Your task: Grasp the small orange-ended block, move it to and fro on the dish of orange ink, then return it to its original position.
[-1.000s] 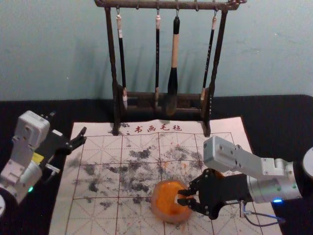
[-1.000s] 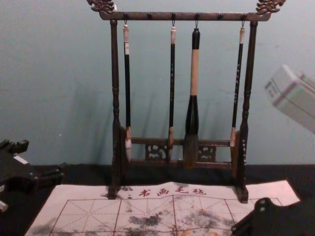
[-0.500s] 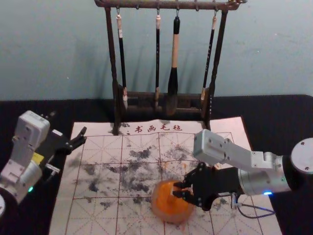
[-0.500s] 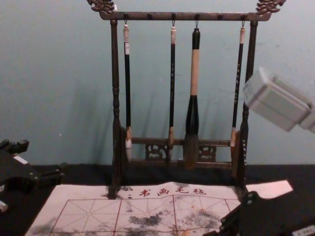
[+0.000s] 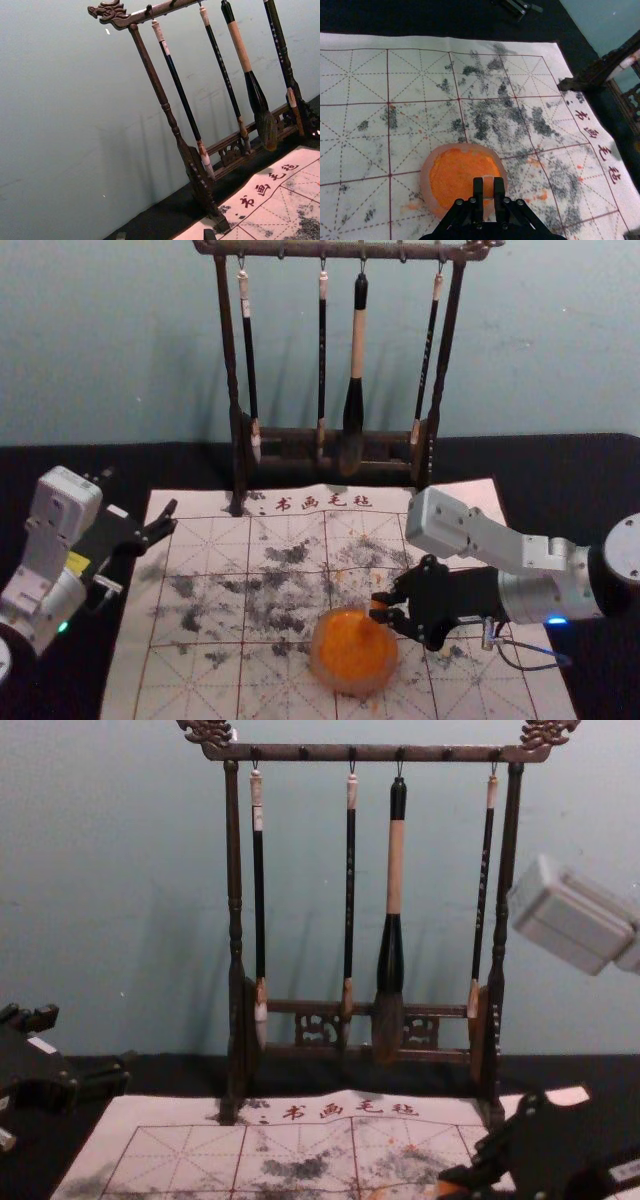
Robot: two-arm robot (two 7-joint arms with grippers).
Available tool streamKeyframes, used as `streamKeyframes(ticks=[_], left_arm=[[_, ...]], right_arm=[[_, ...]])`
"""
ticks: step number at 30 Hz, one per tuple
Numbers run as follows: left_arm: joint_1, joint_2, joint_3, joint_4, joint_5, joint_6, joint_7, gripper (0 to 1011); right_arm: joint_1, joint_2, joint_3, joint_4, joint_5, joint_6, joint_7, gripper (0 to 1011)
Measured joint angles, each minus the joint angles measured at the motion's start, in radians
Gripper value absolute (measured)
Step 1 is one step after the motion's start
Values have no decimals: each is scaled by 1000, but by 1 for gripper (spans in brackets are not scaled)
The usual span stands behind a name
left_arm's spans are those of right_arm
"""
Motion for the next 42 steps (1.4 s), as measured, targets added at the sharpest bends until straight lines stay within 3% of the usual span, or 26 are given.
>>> streamKeyframes(ticks=[11,22,42], left_arm=[[0,0,0,0,0,0,0,1001],[0,0,0,0,0,0,0,1001],[0,0,0,0,0,0,0,1001]], right_arm=[[-36,53,27,-60,29,15,17,83],[-47,76,21,-99,57,30,43,83],[0,32,-29,-75,56,35,60,84]])
